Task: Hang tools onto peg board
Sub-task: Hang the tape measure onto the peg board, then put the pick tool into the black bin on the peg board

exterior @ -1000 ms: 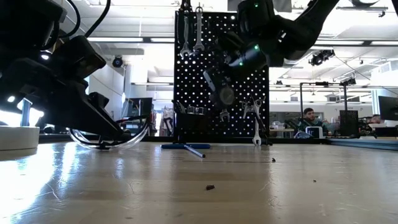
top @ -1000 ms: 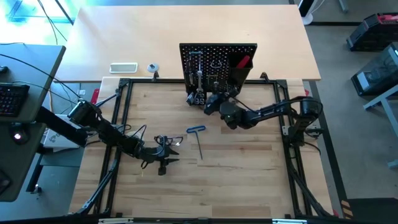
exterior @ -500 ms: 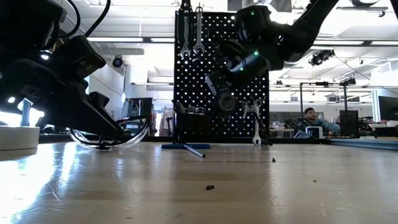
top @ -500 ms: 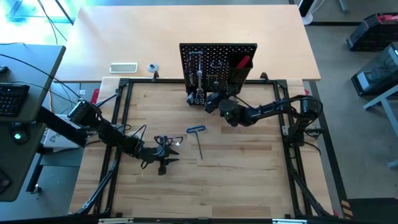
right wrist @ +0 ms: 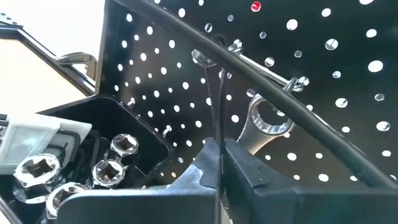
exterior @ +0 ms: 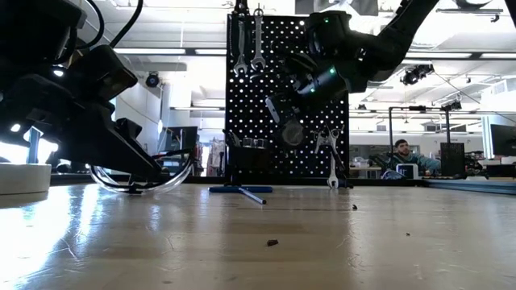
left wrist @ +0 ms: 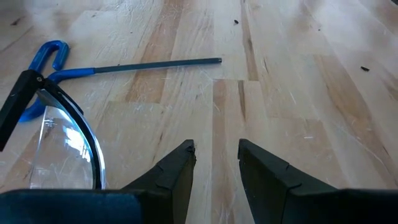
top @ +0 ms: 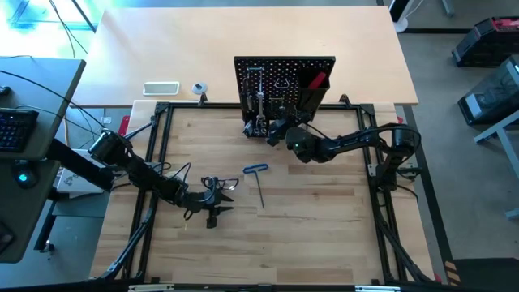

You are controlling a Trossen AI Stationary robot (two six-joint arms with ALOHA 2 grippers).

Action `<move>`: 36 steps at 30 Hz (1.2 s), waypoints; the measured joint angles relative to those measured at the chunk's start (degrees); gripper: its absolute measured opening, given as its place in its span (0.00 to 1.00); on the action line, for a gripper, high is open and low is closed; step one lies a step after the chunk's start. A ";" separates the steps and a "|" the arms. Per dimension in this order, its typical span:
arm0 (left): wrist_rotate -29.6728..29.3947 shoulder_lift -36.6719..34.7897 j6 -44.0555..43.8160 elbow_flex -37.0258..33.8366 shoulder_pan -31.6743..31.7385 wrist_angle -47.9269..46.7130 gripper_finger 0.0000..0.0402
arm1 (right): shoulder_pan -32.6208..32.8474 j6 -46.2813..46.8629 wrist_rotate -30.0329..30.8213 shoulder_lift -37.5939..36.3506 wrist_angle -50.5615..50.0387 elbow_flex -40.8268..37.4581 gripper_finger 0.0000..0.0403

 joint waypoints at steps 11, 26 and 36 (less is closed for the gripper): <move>0.03 0.00 -0.53 0.00 0.02 0.01 0.29 | 0.37 2.16 0.28 0.00 -1.84 0.00 0.17; 0.09 0.00 -1.53 0.00 0.02 -0.07 0.29 | 7.73 -1.67 7.49 -2.28 -1.38 0.00 0.41; 0.19 0.00 -2.98 0.00 0.02 -0.62 0.29 | 18.72 -0.02 6.40 -5.25 -2.23 0.02 0.41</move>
